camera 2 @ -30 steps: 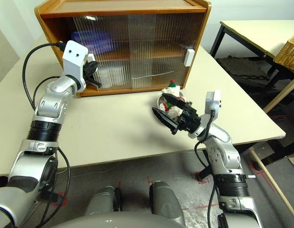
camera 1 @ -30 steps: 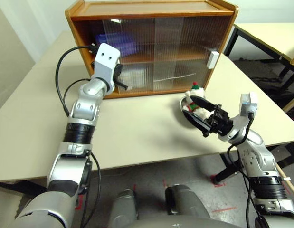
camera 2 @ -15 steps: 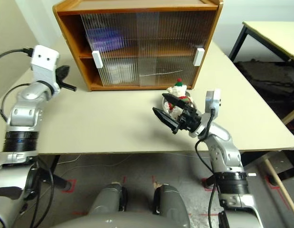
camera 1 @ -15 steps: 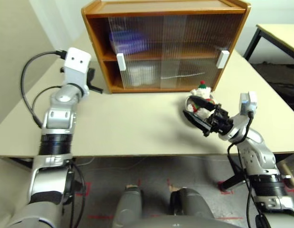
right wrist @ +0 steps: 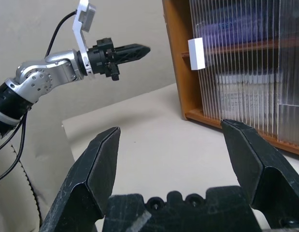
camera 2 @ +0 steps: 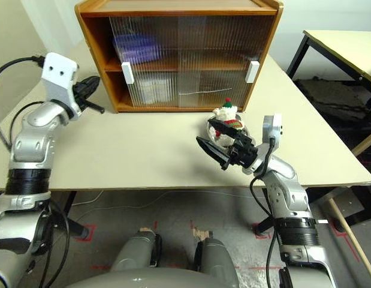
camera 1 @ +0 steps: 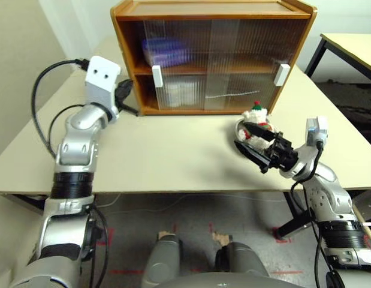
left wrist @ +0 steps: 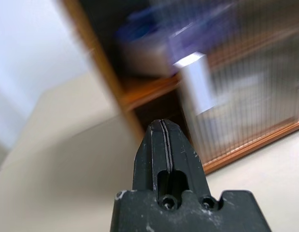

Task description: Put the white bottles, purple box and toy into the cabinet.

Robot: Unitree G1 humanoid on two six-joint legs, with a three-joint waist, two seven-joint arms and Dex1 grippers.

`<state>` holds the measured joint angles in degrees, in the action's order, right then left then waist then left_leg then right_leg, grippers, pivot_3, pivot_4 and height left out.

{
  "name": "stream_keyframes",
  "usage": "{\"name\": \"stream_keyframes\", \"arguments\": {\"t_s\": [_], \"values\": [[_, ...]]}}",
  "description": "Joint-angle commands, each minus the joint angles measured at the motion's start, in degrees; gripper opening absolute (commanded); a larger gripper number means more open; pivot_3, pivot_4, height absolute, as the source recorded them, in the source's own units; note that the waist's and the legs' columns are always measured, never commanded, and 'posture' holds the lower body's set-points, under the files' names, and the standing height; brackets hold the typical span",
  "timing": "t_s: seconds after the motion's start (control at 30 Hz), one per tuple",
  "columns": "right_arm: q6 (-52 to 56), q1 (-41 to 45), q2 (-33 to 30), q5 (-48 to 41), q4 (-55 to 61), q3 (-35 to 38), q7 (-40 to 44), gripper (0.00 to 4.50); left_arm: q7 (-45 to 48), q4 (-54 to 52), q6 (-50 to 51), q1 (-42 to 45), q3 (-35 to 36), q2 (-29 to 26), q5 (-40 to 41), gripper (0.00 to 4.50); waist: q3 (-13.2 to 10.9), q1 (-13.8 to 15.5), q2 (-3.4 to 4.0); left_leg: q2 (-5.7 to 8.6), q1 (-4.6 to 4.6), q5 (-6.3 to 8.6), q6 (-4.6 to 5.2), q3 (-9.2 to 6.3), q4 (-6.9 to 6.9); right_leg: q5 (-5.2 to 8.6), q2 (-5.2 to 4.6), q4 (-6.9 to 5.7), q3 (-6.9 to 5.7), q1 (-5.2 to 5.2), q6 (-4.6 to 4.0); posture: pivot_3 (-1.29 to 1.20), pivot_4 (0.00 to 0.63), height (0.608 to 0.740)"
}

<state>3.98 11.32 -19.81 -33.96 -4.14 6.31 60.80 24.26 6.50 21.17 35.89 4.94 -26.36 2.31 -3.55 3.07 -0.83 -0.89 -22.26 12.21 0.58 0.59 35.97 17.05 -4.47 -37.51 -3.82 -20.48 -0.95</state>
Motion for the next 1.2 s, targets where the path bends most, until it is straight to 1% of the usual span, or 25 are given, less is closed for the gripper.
{"name": "stream_keyframes", "arguments": {"t_s": [0.03, 0.07, 0.13, 0.2, 0.27, 0.3, 0.37, 0.5, 0.57, 0.63, 0.73, 0.83, 1.07, 1.2], "values": [[-0.86, 0.59, 0.11, -0.01, -0.78, 0.64, 0.06, 4.50, 0.62, 3.47, -2.23, 2.74, -2.06, 1.28, -0.09, 0.02, 0.00, -0.05, -0.01, 0.01, 0.00, -0.03, 0.05, 0.05, 0.04, -0.06, 0.00, 0.00, 0.07, 0.01, 0.05, 0.09, 0.000, 0.740], [-0.92, 0.14, 0.21, 0.02, -0.38, 0.59, 0.00, 4.50, 0.64, 4.39, -2.72, 3.01, -2.53, 1.63, -0.24, 0.02, 0.00, -0.13, 0.00, 0.03, 0.00, -0.07, 0.11, 0.11, 0.05, -0.13, 0.00, 0.01, 0.16, 0.00, 0.17, 0.09, 0.000, 0.740], [-1.01, -0.99, 0.30, 0.09, 0.43, 0.43, -0.03, 4.50, 0.83, 6.35, -4.06, 3.54, -3.35, 2.23, -0.44, 0.02, -0.01, -0.43, -0.01, 0.06, 0.02, -0.14, 0.22, 0.23, 0.06, -0.45, 0.00, 0.02, 0.31, -0.02, 0.71, 0.09, 0.000, 0.740], [-1.05, -1.69, 0.24, 0.14, 0.76, 0.36, -0.02, 4.50, 1.09, 8.64, -5.53, 4.52, -4.04, 2.71, -0.69, 0.02, -0.01, -0.48, -0.03, 0.06, 0.01, -0.14, 0.23, 0.26, 0.06, -0.53, 0.04, 0.08, 0.38, -0.07, 0.86, 0.05, 0.000, 0.740], [-1.13, -2.02, 0.24, 0.13, 0.84, 0.48, -0.20, 4.50, 1.02, 12.59, -7.78, 6.35, -4.57, 3.13, -1.16, 0.02, -0.02, -0.53, -0.01, 0.05, -0.03, -0.27, 0.28, 0.30, 0.09, -0.52, 0.13, 0.08, 0.51, -0.15, 0.83, 0.05, 0.000, 0.740], [-1.20, -2.26, 0.28, 0.19, 0.99, 0.44, -0.30, 4.50, 0.92, 15.12, -9.25, 7.54, -4.78, 3.27, -1.45, 0.02, -0.02, -0.53, -0.01, 0.05, -0.05, -0.52, 0.31, 0.32, 0.08, -0.52, 0.27, 0.08, 0.67, -0.20, 0.83, 0.05, 0.000, 0.740], [-1.13, -2.46, 0.37, 0.24, 1.36, 0.30, -0.57, 4.50, 0.71, 19.77, -11.77, 9.71, -4.95, 3.51, -1.77, 0.02, -0.03, -0.56, -0.05, -0.09, -0.09, -1.33, 0.08, 0.26, 0.06, -0.47, 0.57, 0.06, 0.83, -0.30, 0.74, 0.04, 0.000, 0.740], [-0.80, -2.53, 0.32, 0.19, 1.97, 0.18, -0.97, 4.50, -0.09, 27.76, -15.91, 13.01, -4.98, 3.89, -2.42, 0.02, -0.01, -0.64, -0.10, -0.04, -0.15, -1.39, 0.11, 0.69, 0.07, -0.34, 0.55, 0.09, 1.08, -0.49, 0.82, 0.04, 0.000, 0.740], [-0.62, -2.47, 0.13, 0.19, 2.13, 0.22, -1.08, 4.50, -1.23, 31.30, -17.41, 14.41, -4.95, 3.65, -3.33, 0.02, 0.04, -0.68, -0.20, -0.04, -0.22, -1.52, 0.27, 1.05, 0.09, -0.34, 0.52, 0.09, 1.27, -0.68, 0.84, 0.04, 0.000, 0.740], [-0.42, -2.36, -0.05, 0.14, 2.36, 0.24, -1.25, 4.50, -2.41, 33.13, -17.85, 15.07, -5.04, 3.01, -4.21, 0.02, 0.02, -0.82, -0.34, -0.04, -0.27, -1.54, 0.32, 1.43, 0.09, -0.36, 0.48, 0.09, 1.60, -0.86, 0.85, 0.04, 0.000, 0.740], [-0.32, -2.26, -0.19, 0.10, 2.53, 0.28, -1.41, 4.50, -3.94, 32.84, -17.08, 14.46, -4.68, 1.89, -4.70, 0.02, -0.03, -1.71, -0.52, -0.04, -0.27, -1.52, 0.37, 1.69, 0.07, -0.40, 0.47, 0.16, 1.98, -0.98, 0.91, 0.04, 0.000, 0.740], [-0.28, -2.27, -0.20, 0.07, 2.58, 0.21, -1.43, 4.50, -5.00, 29.37, -15.13, 12.00, -3.83, 0.40, -4.71, 0.02, -0.09, -2.32, -0.63, -0.08, -0.25, -1.50, 0.36, 1.72, 0.01, -0.40, 0.50, 0.16, 2.54, -1.03, 0.92, 0.05, 0.000, 0.740], [-0.26, -1.23, 0.18, 0.18, 1.31, -0.30, -0.88, 4.50, -6.02, 19.52, -9.63, 5.62, -2.17, -2.88, -4.28, 0.02, -0.12, -3.15, -0.67, -0.31, -0.09, -1.49, 0.33, 1.77, -0.10, -0.55, 0.66, 0.09, 2.62, -1.11, 0.78, 0.06, 0.000, 0.740], [-0.39, -0.85, 0.26, 0.23, 0.67, -0.27, -0.60, 4.50, -6.72, 15.68, -7.06, 3.47, -0.77, -4.25, -3.80, 0.02, -0.16, -2.47, -0.76, -0.34, -0.11, -1.48, 0.32, 1.79, -0.10, -0.59, 0.65, 0.09, 2.60, -1.13, 0.71, 0.07, 0.000, 0.740]]}}
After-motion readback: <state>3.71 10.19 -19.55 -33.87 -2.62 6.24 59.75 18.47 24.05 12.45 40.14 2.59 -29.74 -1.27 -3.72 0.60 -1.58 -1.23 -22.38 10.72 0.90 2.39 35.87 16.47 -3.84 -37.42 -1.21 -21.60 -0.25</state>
